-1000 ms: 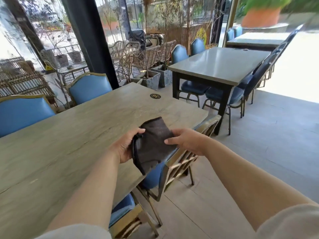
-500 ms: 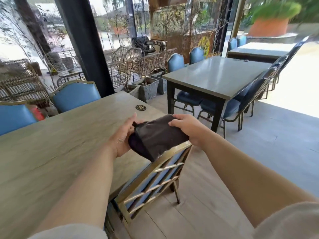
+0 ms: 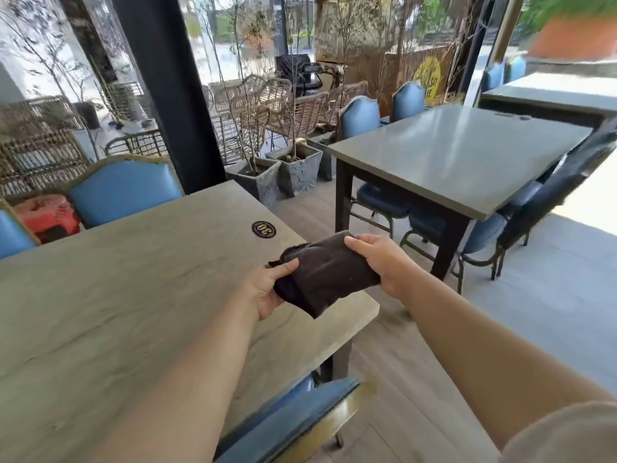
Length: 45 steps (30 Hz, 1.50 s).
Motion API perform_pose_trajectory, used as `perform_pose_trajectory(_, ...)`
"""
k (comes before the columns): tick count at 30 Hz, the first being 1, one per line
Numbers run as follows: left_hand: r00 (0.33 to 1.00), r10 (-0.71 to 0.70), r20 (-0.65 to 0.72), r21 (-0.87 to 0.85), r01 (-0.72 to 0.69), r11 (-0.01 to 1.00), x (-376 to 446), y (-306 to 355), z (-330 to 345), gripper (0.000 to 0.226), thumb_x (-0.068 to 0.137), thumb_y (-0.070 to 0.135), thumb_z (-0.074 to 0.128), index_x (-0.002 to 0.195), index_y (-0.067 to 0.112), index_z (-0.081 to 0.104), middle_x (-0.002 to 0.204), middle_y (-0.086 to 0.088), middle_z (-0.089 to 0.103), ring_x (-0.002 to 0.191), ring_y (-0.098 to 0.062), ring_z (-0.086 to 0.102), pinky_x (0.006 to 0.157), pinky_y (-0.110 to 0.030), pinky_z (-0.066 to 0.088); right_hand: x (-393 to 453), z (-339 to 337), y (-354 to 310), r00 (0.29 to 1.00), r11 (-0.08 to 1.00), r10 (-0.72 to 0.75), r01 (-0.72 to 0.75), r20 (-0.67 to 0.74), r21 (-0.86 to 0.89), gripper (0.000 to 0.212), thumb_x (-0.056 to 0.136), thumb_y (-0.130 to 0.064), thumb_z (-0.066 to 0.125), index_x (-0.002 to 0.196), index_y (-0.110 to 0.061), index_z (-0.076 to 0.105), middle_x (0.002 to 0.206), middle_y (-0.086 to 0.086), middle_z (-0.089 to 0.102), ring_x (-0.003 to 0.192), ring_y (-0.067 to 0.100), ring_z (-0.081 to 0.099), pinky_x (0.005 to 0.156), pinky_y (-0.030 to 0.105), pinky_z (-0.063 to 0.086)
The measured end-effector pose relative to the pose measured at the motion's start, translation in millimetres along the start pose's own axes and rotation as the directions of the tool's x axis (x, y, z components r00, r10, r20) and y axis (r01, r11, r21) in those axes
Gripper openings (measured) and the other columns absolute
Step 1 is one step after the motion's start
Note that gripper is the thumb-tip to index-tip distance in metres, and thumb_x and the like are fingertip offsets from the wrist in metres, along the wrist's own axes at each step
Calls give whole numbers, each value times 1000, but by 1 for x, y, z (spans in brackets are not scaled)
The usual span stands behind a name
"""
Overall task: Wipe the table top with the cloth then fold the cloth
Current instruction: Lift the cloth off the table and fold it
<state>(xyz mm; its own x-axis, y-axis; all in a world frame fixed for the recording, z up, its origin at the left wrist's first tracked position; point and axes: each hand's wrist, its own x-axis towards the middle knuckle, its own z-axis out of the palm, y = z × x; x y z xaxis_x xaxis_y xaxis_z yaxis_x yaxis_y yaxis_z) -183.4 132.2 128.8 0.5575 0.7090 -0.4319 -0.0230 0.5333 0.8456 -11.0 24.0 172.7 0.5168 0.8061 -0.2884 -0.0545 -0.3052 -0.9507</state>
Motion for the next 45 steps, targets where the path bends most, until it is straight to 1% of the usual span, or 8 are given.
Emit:
perform_pose_trajectory(4, 993, -54, -106, -35, 51, 998, 39, -7, 6, 22, 90, 7, 61, 112, 6, 63, 87, -6, 74, 74, -18, 70, 63, -28, 58, 47, -10, 7, 997, 999, 25, -27, 67, 31, 25, 93, -17, 60, 117, -19, 64, 92, 4, 69, 71, 16, 67, 48, 21, 53)
perform_pose_trajectory(8, 943, -82, -321, -11, 83, 996, 67, -29, 12, 43, 92, 9, 61, 128, 19, 40, 114, -11, 59, 75, -25, 61, 56, -39, 51, 95, -21, 28, 972, 985, 142, -121, 186, -124, 27, 91, -15, 60, 114, -31, 63, 95, -3, 68, 80, 15, 68, 57, 23, 54)
perform_pose_trajectory(11, 886, -43, -462, 19, 58, 998, 83, -50, 20, 47, 92, 2, 60, 119, 27, 30, 101, -5, 53, 71, -24, 58, 51, -39, 50, 129, -25, 57, 942, 970, 195, -143, 272, -199, 33, 89, -8, 55, 118, -24, 64, 101, 2, 71, 88, 19, 69, 71, 31, 58)
perform_pose_trajectory(21, 883, 106, -458, 448, 127, 885, 133, -68, 19, 31, 94, -2, 51, 88, 26, 64, 87, 1, 62, 65, -10, 51, 48, -16, 42, 207, -24, 106, 861, 972, 174, -74, 478, -221, 39, 94, 2, 49, 126, -20, 52, 122, 6, 62, 100, 22, 64, 86, 37, 55)
perform_pose_trajectory(27, 818, 300, -491, 704, 170, 689, 158, -90, 1, 32, 83, -2, 66, 96, 27, 68, 103, -4, 58, 88, -14, 50, 81, -23, 37, 231, -11, 125, 878, 765, 135, 201, 458, -612, 47, 91, -20, 59, 136, -25, 47, 91, 0, 64, 86, 26, 66, 80, 42, 56)
perform_pose_trajectory(34, 474, 427, -771, 628, 451, 634, 145, -116, 20, 25, 79, 36, 75, 90, 19, 60, 101, -3, 56, 95, -24, 54, 81, -36, 48, 229, 1, 134, 970, 685, 14, 166, 241, -710, 39, 91, -42, 56, 126, -23, 57, 119, 4, 57, 91, 22, 58, 67, 29, 41)
perform_pose_trajectory(40, 515, 162, -842, 459, 526, 716, 140, -120, 34, 29, 81, 46, 72, 95, 25, 57, 93, 3, 67, 88, -21, 64, 75, -34, 53, 243, 14, 128, 972, 779, -48, 179, 228, -601, 29, 88, -30, 62, 115, -17, 62, 110, 4, 62, 101, 25, 59, 74, 29, 43)
perform_pose_trajectory(45, 585, 64, -809, 402, 469, 786, 130, -113, 24, 21, 84, 37, 72, 93, 19, 66, 93, -1, 69, 89, -21, 65, 78, -33, 52, 247, 14, 114, 941, 863, -115, 253, 319, -437, 16, 88, -17, 61, 97, -28, 65, 75, -5, 58, 69, 13, 55, 59, 24, 41)
